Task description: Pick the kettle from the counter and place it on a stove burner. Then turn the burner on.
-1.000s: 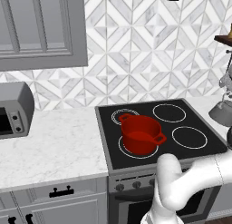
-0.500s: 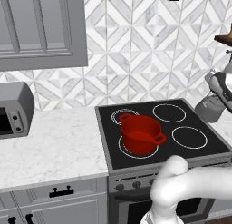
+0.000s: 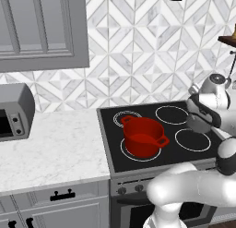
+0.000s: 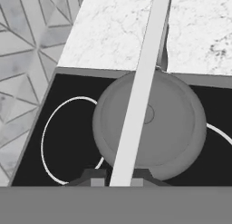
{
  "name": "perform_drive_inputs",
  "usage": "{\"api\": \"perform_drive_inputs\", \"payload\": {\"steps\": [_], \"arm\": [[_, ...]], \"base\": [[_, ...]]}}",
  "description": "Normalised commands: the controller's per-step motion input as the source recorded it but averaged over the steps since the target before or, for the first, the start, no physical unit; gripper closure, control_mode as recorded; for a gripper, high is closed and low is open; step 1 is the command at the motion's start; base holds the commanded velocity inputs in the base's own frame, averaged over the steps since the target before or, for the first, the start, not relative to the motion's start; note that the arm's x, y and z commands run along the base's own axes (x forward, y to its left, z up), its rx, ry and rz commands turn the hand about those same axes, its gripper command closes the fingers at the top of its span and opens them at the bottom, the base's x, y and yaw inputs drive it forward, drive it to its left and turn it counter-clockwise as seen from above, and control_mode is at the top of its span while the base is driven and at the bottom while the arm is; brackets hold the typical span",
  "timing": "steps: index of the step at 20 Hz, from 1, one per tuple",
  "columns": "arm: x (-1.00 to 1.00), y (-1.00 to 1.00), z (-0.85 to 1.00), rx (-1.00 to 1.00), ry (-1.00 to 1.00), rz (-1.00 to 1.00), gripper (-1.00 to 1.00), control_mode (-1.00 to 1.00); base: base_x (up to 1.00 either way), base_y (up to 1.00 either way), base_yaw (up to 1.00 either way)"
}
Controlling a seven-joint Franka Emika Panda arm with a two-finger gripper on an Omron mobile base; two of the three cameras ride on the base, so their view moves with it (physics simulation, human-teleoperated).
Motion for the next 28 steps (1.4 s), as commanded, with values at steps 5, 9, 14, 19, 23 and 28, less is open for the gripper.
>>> {"api": "perform_drive_inputs", "payload": {"steps": [5,9,14,19,23,28], "arm": [[0.02,0.16,-0.10,0.03,0.13,0.02,1.00,-1.00],[0.00,0.28,-0.43,0.00,0.01,0.03,1.00,-1.00],[0.00,0.25,-0.40,0.00,0.00,0.02,1.00,-1.00],[0.00,0.18,-0.26,0.00,0.00,0.01,1.00,-1.00],[0.00,0.04,0.00,0.00,0.00,0.00,-1.00,-1.00],[-0.15,0.00,0.04,0.00,0.00,0.00,-1.00,-1.00]], "base": [[0.00,0.00,0.00],[0.00,0.00,0.00],[0.00,0.00,0.00],[0.00,0.00,0.00],[0.00,0.00,0.00],[0.00,0.00,0.00]]}}
